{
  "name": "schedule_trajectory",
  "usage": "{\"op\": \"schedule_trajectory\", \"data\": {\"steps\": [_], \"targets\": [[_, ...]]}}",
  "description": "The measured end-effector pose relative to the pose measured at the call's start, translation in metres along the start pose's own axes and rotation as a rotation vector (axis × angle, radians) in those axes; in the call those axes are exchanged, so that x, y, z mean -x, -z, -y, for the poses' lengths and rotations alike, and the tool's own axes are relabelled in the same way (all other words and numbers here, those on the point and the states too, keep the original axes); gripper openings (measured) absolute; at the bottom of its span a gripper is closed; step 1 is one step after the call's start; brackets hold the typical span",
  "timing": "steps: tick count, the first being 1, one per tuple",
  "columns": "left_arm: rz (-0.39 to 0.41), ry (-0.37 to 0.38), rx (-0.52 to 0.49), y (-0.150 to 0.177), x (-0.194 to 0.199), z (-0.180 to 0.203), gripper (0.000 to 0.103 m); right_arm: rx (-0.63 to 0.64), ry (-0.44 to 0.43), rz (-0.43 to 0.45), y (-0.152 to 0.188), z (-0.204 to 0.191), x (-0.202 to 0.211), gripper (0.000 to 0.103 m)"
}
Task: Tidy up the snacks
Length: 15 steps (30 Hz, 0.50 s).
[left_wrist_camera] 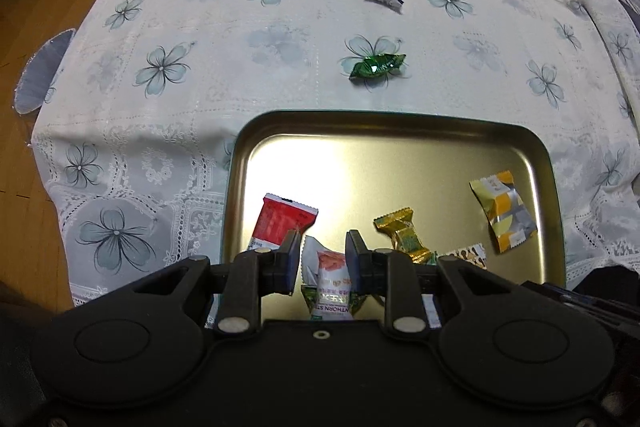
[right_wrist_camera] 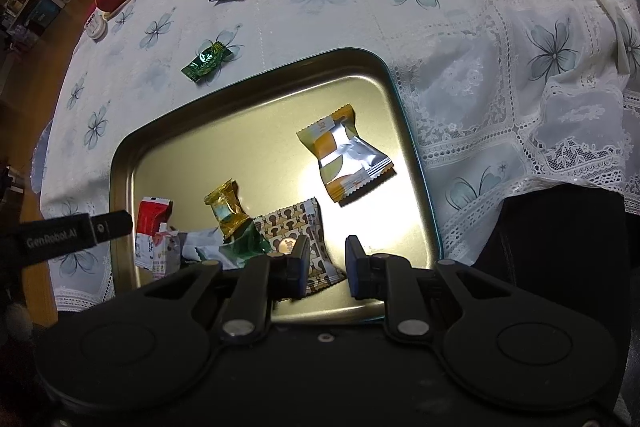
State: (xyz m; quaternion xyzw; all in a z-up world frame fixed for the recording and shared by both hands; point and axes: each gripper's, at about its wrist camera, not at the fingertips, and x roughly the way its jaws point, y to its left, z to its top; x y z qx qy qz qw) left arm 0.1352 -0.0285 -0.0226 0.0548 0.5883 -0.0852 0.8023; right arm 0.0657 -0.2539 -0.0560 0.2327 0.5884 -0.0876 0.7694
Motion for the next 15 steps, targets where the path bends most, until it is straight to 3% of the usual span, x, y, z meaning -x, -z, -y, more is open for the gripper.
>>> {"op": "schedule_trajectory", "data": {"steps": [15], "targets": [[-0.077, -0.035, 0.037, 0.01, -0.019, -0.023, 0.035, 0.032, -0.008, -0.027, -0.003, -0.008, -0.006, 0.032]]}}
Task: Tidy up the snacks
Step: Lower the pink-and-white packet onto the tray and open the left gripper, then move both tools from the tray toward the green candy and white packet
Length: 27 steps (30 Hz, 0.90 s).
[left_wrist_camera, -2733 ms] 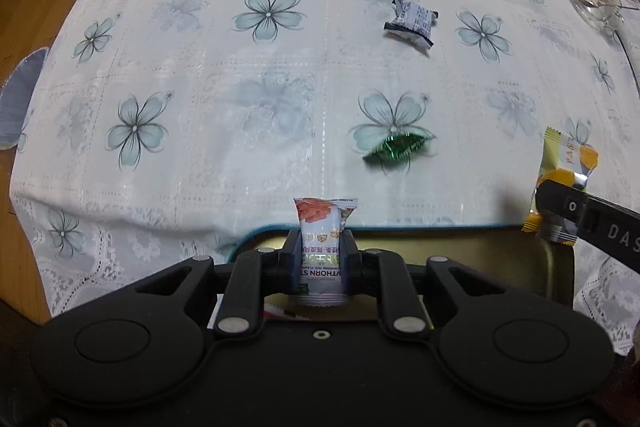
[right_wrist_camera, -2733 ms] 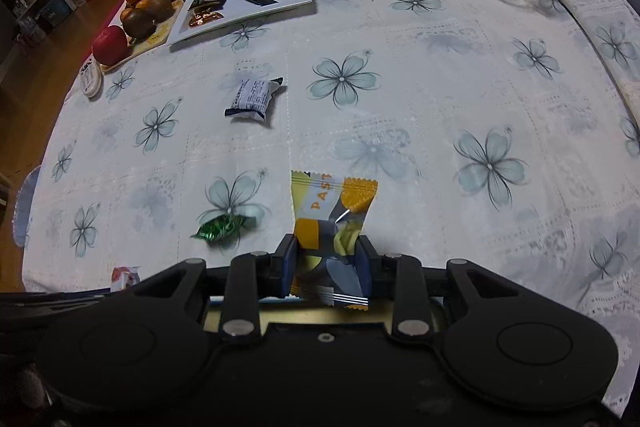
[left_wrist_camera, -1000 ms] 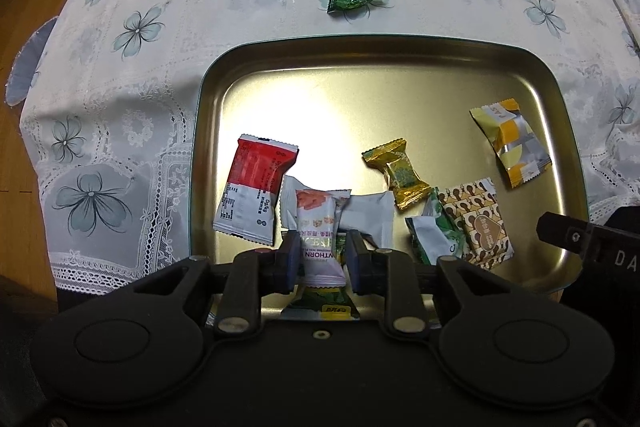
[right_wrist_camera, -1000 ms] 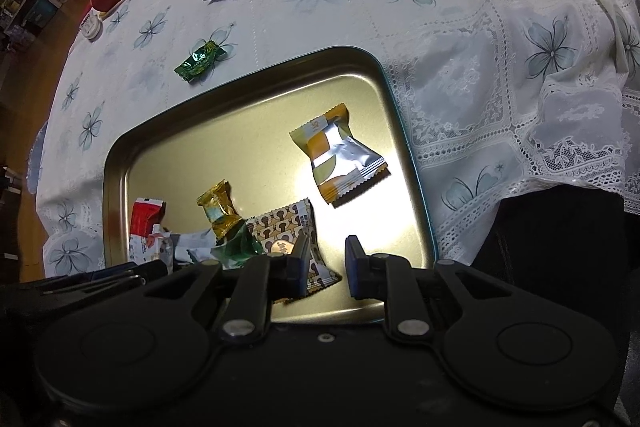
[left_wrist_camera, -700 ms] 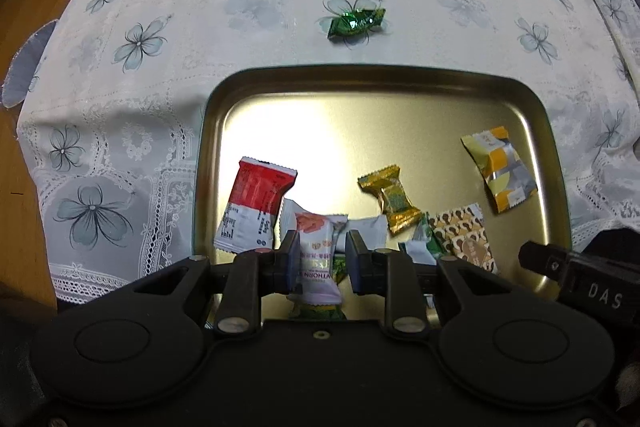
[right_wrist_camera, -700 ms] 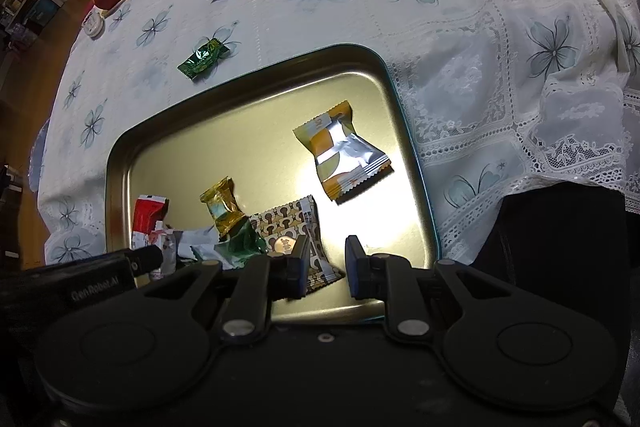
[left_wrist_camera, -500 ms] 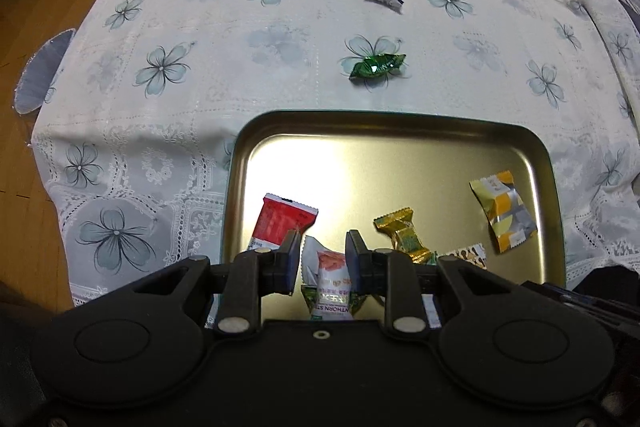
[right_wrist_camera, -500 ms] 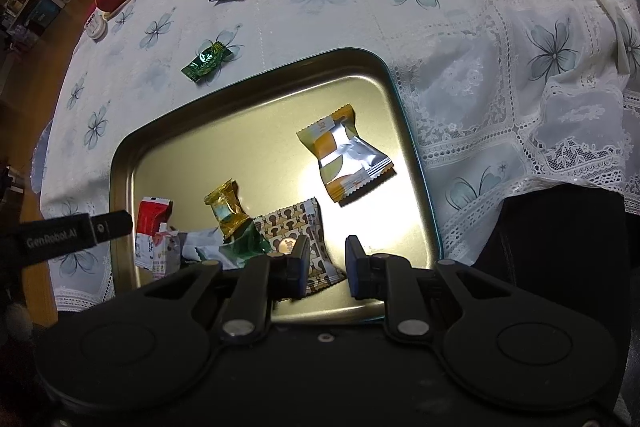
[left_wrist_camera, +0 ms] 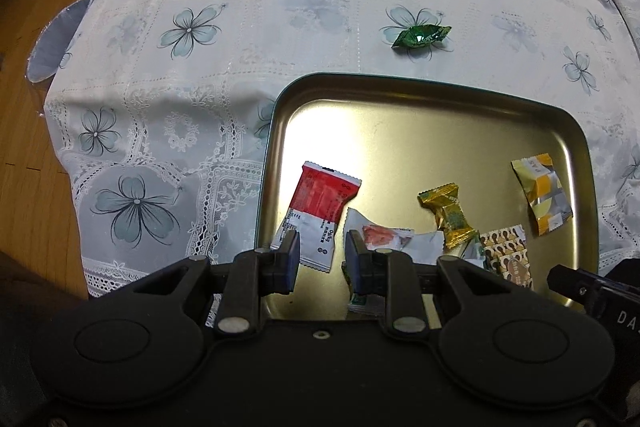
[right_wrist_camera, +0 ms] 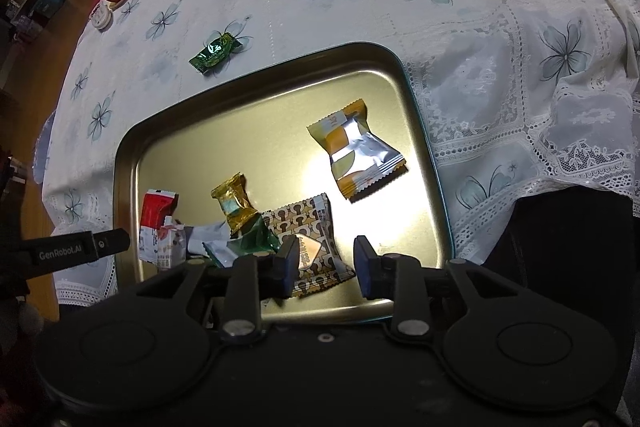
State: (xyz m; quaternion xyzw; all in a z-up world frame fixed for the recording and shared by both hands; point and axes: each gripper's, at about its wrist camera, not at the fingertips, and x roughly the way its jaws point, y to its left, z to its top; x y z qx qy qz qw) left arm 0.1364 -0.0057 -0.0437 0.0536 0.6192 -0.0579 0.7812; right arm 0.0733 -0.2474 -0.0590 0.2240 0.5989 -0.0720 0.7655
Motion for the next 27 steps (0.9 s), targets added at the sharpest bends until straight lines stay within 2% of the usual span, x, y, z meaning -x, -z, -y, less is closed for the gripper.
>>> {"op": "schedule_trajectory", "data": {"steps": [5, 17, 22, 27], "targets": [[-0.019, 0.008, 0.005, -0.004, -0.006, -0.001, 0.035, 0.023, -0.012, -0.014, -0.009, -0.008, -0.003, 0.037], [0.002, -0.015, 0.01, -0.022, -0.012, 0.005, 0.035, 0.06, -0.009, -0.012, -0.043, -0.028, -0.011, 0.039], [-0.039, 0.009, 0.043, -0.035, -0.024, 0.007, 0.035, 0.07, 0.003, -0.011, -0.057, -0.031, -0.018, 0.039], [-0.076, 0.027, 0.02, -0.051, -0.039, 0.01, 0.035, 0.073, 0.014, -0.021, -0.073, -0.035, -0.029, 0.041]]}}
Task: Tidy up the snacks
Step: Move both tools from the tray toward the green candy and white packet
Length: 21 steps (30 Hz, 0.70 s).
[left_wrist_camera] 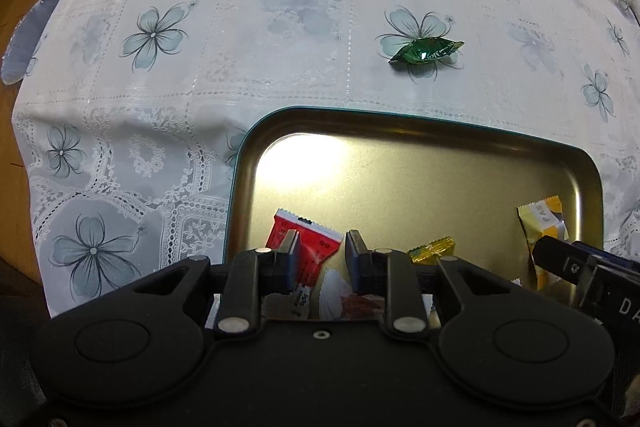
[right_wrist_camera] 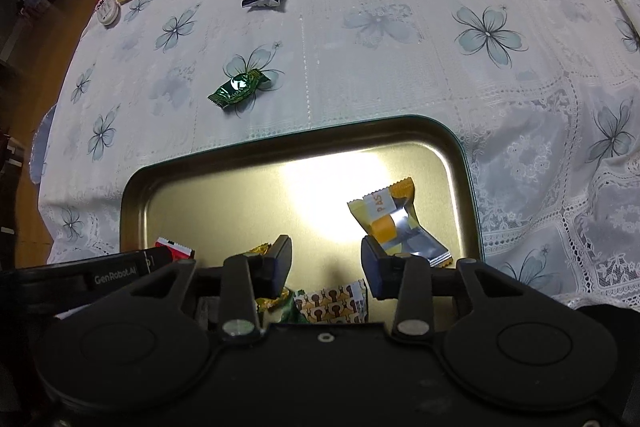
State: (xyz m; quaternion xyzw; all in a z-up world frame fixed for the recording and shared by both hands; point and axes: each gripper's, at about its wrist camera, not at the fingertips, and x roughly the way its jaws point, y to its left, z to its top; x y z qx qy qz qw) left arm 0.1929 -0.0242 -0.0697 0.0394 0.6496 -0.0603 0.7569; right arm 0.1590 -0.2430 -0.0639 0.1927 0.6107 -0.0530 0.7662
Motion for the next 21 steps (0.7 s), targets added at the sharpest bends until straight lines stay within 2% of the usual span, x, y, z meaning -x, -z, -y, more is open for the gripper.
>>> {"op": "schedule_trajectory", "data": {"steps": [8, 9, 11, 13, 17, 19, 21], "targets": [[0.025, -0.031, -0.015, -0.051, -0.009, -0.01, 0.035, 0.021, 0.013, 0.008, -0.036, -0.016, -0.013, 0.043], [0.016, -0.022, -0.008, -0.06, -0.012, -0.013, 0.032, 0.027, 0.014, 0.011, -0.043, -0.018, -0.015, 0.043], [-0.059, 0.077, 0.02, -0.076, -0.022, -0.021, 0.032, 0.03, 0.017, 0.013, -0.054, -0.022, -0.019, 0.044], [-0.108, 0.094, 0.044, -0.085, -0.029, -0.025, 0.032, 0.036, 0.017, 0.019, -0.065, -0.026, -0.021, 0.044], [-0.099, 0.086, 0.042, -0.084, -0.027, -0.024, 0.031, 0.058, 0.02, 0.031, -0.083, -0.034, -0.025, 0.044], [-0.083, 0.14, 0.022, -0.08, -0.015, -0.022, 0.032, 0.067, 0.027, 0.039, -0.088, -0.036, -0.027, 0.044], [-0.067, 0.15, -0.004, -0.076, -0.004, -0.018, 0.032, 0.07, 0.04, 0.041, -0.093, -0.037, -0.033, 0.044]]}}
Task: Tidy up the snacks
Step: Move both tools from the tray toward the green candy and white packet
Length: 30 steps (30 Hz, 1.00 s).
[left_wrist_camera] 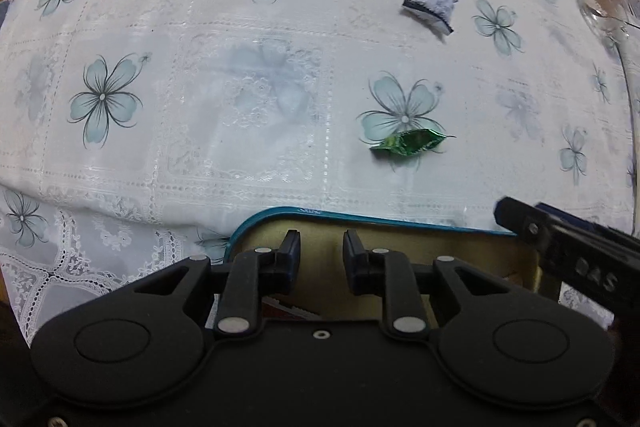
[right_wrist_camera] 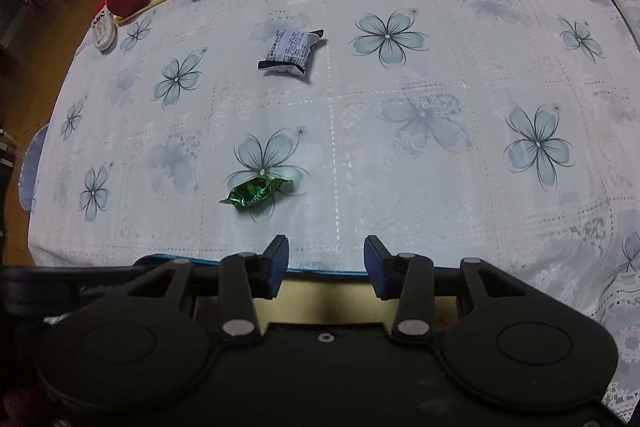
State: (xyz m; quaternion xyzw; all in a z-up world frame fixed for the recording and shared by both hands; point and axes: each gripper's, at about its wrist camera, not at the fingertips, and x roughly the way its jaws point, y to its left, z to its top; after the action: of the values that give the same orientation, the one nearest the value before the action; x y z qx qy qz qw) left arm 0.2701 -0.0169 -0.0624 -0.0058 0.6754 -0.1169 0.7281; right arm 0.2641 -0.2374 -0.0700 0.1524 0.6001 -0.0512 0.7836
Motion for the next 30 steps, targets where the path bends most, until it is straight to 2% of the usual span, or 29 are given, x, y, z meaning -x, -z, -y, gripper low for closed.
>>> {"op": "schedule_trajectory", "data": {"steps": [2, 6, 11, 16, 24, 30], "targets": [[0.031, -0.013, -0.042, 0.0, 0.008, 0.007, 0.032, -0.008, 0.007, -0.005, -0.004, 0.0, -0.008, 0.044], [0.104, -0.099, -0.06, -0.017, 0.014, 0.011, 0.032, -0.02, 0.009, -0.015, -0.003, -0.001, -0.021, 0.044], [0.069, -0.155, -0.063, -0.041, -0.011, 0.004, 0.032, -0.008, 0.019, -0.036, 0.002, -0.007, -0.035, 0.044], [-0.001, -0.163, -0.056, -0.033, -0.032, -0.003, 0.032, 0.025, 0.024, -0.045, 0.009, -0.012, -0.04, 0.044], [0.009, -0.192, -0.064, -0.014, -0.035, -0.007, 0.033, 0.062, 0.009, -0.06, 0.009, -0.019, -0.04, 0.045], [0.011, -0.138, -0.001, -0.015, -0.037, -0.019, 0.033, 0.054, -0.039, -0.066, -0.015, -0.041, -0.048, 0.045]]}}
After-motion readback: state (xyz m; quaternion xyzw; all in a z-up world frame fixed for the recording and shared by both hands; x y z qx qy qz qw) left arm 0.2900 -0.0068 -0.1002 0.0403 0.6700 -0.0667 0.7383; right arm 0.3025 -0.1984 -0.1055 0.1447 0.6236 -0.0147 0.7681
